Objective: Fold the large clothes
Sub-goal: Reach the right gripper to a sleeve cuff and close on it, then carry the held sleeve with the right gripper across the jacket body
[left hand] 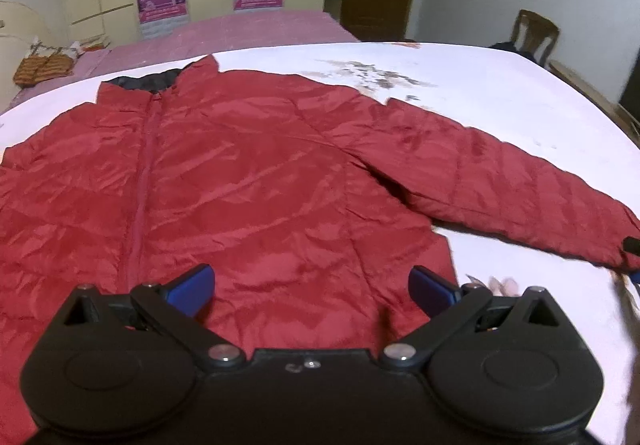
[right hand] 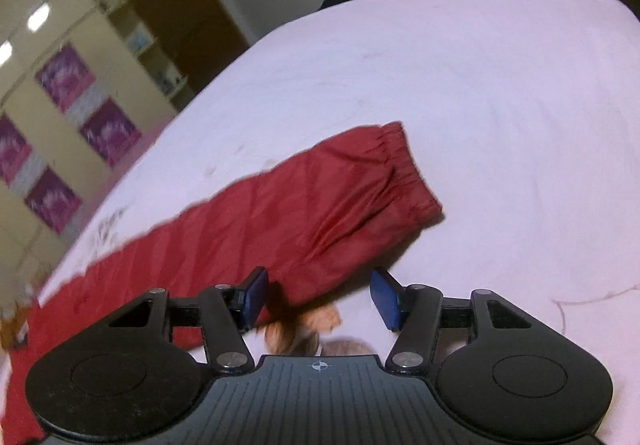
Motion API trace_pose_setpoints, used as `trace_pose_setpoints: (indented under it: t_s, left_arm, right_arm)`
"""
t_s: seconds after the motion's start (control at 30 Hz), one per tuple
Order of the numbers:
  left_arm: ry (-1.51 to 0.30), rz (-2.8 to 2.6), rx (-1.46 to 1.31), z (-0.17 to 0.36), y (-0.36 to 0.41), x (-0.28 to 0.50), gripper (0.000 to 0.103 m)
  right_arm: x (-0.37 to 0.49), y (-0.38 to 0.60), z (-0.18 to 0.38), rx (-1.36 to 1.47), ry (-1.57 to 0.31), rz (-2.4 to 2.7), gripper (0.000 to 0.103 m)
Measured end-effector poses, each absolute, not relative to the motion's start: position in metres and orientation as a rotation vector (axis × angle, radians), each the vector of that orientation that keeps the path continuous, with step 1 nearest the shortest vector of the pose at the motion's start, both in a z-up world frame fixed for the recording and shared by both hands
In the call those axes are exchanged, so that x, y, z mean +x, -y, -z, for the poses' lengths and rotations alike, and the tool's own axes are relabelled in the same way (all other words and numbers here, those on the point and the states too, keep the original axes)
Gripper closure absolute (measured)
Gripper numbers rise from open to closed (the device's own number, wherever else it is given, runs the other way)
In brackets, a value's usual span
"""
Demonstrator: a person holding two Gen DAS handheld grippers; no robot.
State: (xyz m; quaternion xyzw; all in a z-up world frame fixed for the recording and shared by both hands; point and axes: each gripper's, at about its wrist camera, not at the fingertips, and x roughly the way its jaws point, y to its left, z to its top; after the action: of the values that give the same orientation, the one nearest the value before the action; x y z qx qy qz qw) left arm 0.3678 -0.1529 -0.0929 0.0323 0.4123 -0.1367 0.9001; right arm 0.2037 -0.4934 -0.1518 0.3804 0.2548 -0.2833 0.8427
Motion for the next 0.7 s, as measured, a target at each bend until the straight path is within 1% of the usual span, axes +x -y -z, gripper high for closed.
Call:
trace_pose_setpoints:
  t_s: [0.1, 0.13, 0.17, 0.2, 0.23, 0.3, 0.4, 0.57, 0.7]
  left_arm:
    - [-0.868, 0.249, 0.041, 0.091, 0.145, 0.378, 0.0]
    - [-0.872, 0.236, 0.029, 0.089, 0.14, 0.382, 0.0]
    - [-0.873, 0.219, 0.022, 0.088, 0.135, 0.385, 0.0]
    - [-0.874, 0.202, 0.016, 0.086, 0.129, 0.387, 0.0]
    - [-0.876, 0.185, 0.007, 0.085, 0.122, 0.388, 0.0]
    - [-0.875, 0.144, -0.01, 0.08, 0.103, 0.39, 0.0]
    - [-0.877, 0.082, -0.019, 0.077, 0.069, 0.391, 0.0]
    - [-0.867, 0.021, -0.062, 0.074, 0.008, 0.392, 0.0]
    - [-0.856, 0.047, -0.092, 0.075, -0.028, 0.396, 0.006]
  right_arm:
    - [0.209, 0.498, 0.151, 0.779, -0.525, 0.611, 0.047]
    - [0.213, 0.498, 0.149, 0.751, -0.528, 0.621, 0.054]
    - [0.217, 0.497, 0.147, 0.728, -0.535, 0.627, 0.083]
    - [0.22, 0.496, 0.146, 0.719, -0.537, 0.625, 0.091]
    - [0.222, 0.494, 0.142, 0.705, -0.525, 0.628, 0.094]
    - [0.231, 0.486, 0.129, 0.621, -0.503, 0.623, 0.097]
    - [0.251, 0.463, 0.105, 0.521, -0.464, 0.55, 0.097]
    - [0.292, 0.391, 0.068, 0.369, -0.424, 0.343, 0.097]
    - [0.326, 0.313, 0.053, 0.252, -0.457, 0.149, 0.097]
